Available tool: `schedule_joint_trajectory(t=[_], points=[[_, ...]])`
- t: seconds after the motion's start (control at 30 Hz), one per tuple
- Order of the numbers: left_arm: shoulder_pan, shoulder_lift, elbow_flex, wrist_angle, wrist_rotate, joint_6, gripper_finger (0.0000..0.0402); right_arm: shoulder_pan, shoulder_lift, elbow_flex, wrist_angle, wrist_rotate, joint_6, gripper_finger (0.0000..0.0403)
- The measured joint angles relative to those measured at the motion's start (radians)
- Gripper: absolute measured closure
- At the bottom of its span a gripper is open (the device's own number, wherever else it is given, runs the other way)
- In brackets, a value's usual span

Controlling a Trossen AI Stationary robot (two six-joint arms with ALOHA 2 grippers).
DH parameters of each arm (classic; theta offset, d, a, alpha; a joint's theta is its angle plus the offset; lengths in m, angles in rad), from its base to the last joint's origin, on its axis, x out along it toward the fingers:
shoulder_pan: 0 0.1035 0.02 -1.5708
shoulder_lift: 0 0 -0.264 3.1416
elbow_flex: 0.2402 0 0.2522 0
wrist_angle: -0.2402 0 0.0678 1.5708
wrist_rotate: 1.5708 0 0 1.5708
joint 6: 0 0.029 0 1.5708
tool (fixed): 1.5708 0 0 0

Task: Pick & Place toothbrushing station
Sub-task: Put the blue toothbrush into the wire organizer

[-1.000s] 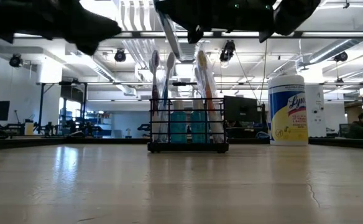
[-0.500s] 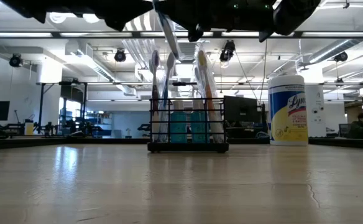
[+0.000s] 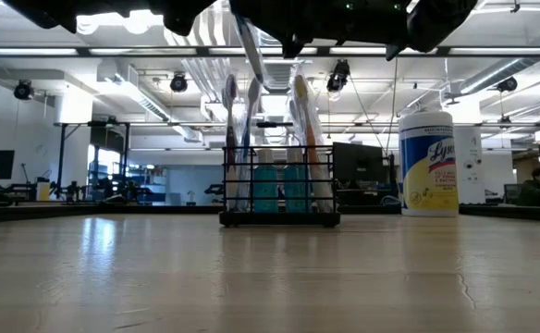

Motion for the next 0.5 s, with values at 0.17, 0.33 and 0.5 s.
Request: schedule_joint_trajectory(t=[0.17,0.33,0.5], points=[[0.0,0.033,0.002,0.041,-0.022,-0.001,0.0213,0.0,0.0,0.0,0.004,0.003,0.0,0.039],[0.0,0.056,0.016,0.049,-0.029,0.001,0.0243,0.0,0.002,0.0,0.004,0.003,0.0,0.039],[0.0,0.058,0.021,0.047,-0.049,0.006,0.0326,0.0,0.002,0.0,0.004,0.0,0.0,0.039]])
